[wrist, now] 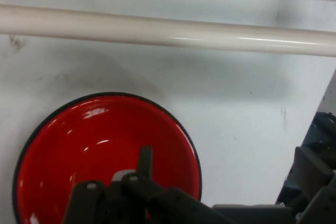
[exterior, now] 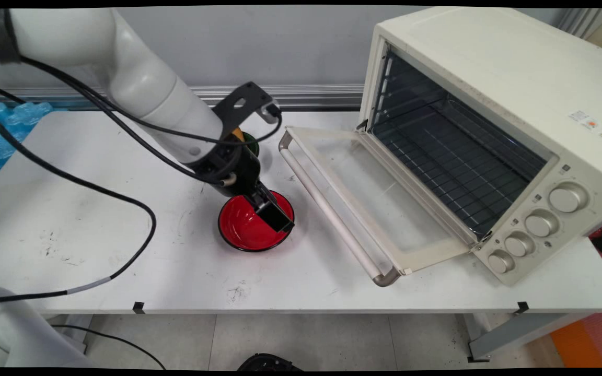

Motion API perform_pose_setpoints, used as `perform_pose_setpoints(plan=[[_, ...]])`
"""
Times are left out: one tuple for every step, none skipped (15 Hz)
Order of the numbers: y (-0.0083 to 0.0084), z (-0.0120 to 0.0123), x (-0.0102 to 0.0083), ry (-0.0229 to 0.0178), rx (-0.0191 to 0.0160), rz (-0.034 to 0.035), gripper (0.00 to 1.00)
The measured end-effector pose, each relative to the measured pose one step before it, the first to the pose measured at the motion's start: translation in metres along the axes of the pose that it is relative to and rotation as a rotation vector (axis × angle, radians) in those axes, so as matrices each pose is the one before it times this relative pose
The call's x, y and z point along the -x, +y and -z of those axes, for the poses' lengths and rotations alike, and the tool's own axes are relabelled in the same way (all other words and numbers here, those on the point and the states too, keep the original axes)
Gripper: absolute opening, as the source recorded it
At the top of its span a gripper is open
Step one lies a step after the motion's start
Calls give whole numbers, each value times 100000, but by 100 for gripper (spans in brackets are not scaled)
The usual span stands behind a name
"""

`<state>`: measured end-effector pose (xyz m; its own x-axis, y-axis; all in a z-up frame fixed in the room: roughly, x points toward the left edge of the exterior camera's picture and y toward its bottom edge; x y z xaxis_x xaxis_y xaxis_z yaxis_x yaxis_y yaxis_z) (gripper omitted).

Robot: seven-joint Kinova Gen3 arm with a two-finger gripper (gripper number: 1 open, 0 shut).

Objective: Close the oven

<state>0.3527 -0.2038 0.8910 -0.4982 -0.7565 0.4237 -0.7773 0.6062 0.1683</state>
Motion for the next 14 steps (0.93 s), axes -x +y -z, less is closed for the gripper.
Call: perform_pose_setpoints(plan=[[85,-462,10,3,270,-63,100],[66,-374,9,16,197,-69,100],[38,-249,9,-9,111,-29,100],[36,-342,8,59,135,-97,100],[21,-396,24,26,138,-139,100],[34,-383,-7,111,131,-236,100],[20,-305,-4,84,79,-186,100],[11,-202,-9,73,32,-161,100],[21,-293,-9,91,39,-241,100],[9,-182,6,26,-3,-133,100],[15,-272,-4,67,-5,-220,100],[9,-174,-3,25,-7,-148,100],[13,-259,-4,84,-38,-222,100],[18,-295,-11,161,-61,-257,100]])
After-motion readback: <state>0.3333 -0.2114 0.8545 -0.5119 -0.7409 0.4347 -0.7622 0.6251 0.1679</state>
